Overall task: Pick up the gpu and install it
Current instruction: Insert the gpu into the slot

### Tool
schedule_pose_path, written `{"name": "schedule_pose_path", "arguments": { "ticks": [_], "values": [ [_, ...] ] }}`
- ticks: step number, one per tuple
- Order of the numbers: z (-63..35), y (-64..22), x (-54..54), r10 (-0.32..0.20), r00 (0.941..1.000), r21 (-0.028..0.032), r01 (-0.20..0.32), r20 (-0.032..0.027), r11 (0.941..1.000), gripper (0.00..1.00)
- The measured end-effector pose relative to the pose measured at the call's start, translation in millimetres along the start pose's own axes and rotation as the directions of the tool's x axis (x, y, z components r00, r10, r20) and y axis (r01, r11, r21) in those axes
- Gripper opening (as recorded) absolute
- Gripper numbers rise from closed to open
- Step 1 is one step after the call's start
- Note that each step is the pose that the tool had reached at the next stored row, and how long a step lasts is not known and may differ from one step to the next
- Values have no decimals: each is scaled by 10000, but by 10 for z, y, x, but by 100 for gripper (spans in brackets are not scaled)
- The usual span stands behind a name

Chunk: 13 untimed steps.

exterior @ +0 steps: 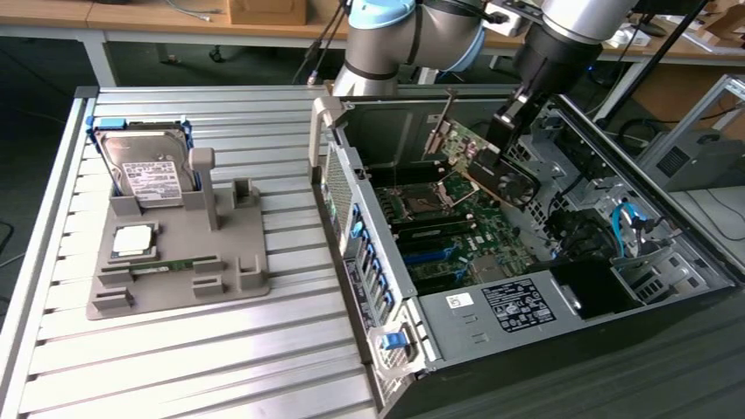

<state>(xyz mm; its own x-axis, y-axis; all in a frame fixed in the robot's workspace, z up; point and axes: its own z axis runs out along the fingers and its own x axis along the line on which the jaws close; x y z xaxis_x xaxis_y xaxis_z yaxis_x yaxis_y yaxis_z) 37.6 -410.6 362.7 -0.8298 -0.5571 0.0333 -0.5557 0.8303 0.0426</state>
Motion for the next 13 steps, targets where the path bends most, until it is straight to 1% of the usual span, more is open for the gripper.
{"name": "schedule_pose_path", "arguments": {
  "ticks": [6, 13],
  "values": [
    [0, 0, 0, -267, 9996, 9, 267, -12, 9996, 27],
    [0, 0, 0, -653, 9979, 21, 653, -29, 9979, 27]
  ]
}}
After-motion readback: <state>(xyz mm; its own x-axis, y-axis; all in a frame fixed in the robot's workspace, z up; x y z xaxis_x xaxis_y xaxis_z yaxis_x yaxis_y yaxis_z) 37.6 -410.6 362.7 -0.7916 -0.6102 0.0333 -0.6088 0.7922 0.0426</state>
